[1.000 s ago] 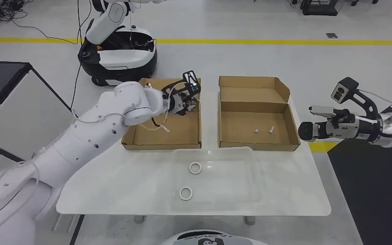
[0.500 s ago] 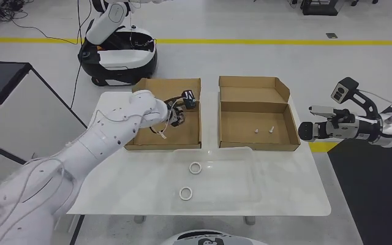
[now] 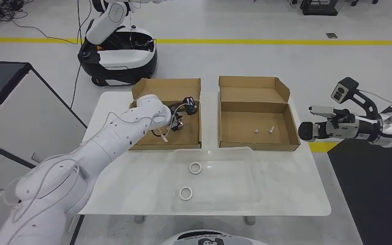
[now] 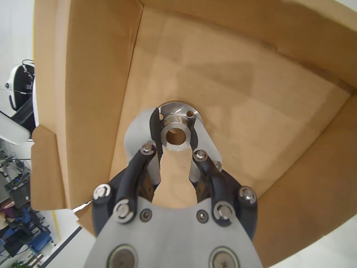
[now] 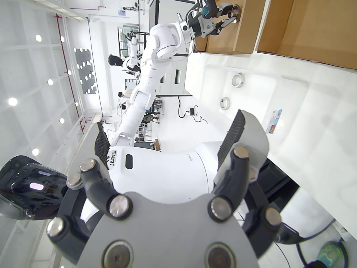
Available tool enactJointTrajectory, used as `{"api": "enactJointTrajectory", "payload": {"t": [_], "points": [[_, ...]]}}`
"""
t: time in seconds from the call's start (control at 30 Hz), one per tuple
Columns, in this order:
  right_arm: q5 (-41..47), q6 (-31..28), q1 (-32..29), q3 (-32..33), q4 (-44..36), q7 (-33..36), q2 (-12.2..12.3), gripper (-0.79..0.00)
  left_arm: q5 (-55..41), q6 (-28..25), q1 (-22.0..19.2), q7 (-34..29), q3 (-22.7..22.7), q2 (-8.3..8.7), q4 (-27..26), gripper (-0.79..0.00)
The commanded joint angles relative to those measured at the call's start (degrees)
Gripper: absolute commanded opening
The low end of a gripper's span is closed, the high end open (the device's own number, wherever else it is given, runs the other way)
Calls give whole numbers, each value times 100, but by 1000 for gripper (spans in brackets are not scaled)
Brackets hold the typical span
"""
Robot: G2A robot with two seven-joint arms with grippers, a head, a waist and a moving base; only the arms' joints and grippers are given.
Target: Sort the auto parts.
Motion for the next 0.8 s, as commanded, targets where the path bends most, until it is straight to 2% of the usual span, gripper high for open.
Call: {"api": "enactJointTrajectory", "payload": {"t": [0.0, 0.17, 0.2, 0.3, 0.37, 0.4, 0.43, 0.63, 0.77], "points": [[2, -1, -1, 1, 0, 0, 0, 0, 22, -20, 5, -3, -10, -38, 74, -785], [2, -1, -1, 1, 0, 0, 0, 0, 60, -69, 31, -9, -49, -130, 243, -785], [2, -1, -1, 1, 0, 0, 0, 0, 58, -74, 38, -16, -61, -147, 264, -739], [2, -1, -1, 1, 0, 0, 0, 0, 73, -93, 50, -48, -97, -186, 324, -446], [2, -1, -1, 1, 0, 0, 0, 0, 106, -97, 51, -48, -129, -204, 338, -120], [2, -1, -1, 1, 0, 0, 0, 0, 124, -95, 53, -49, -147, -210, 344, -40], [2, -1, -1, 1, 0, 0, 0, 0, 132, -87, 51, -49, -174, -214, 339, 0], [2, -1, -1, 1, 0, 0, 0, 0, 202, -36, 43, -156, -380, -174, 170, 0], [2, -1, -1, 1, 0, 0, 0, 0, 172, -24, 51, -391, -580, -98, -153, 0]]}}
